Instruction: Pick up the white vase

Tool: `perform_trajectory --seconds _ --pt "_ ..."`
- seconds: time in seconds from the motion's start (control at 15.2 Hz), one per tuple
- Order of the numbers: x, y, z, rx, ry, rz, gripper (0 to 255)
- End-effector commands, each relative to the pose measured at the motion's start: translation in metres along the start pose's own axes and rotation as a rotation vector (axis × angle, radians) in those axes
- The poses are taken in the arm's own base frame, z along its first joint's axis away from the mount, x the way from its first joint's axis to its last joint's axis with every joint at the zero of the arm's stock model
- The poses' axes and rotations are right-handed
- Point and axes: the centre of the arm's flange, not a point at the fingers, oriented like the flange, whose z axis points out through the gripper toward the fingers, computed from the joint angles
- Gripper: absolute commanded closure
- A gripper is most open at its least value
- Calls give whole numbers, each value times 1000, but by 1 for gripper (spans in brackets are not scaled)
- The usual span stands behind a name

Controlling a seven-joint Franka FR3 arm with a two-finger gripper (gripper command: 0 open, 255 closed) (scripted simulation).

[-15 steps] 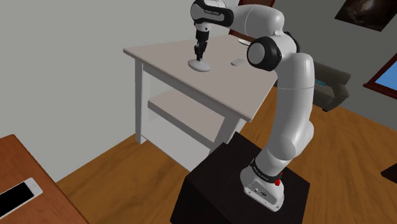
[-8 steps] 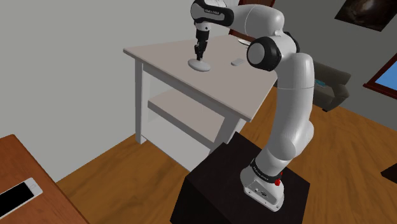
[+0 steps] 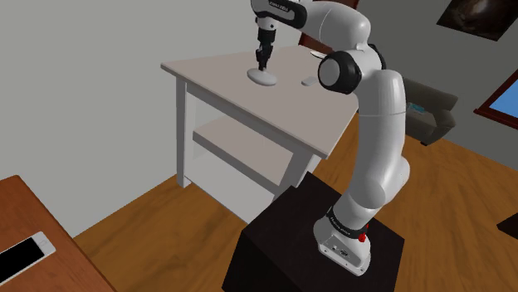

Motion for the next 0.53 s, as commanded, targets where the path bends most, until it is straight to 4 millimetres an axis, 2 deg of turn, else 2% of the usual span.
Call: perform_trajectory --seconds 0.0,0.33,0.46 --pt "-1 0 -10 0 0 0 255" --pt "-3 2 -36 0 0 0 255" --pt "-4 2 -37 0 0 0 255"
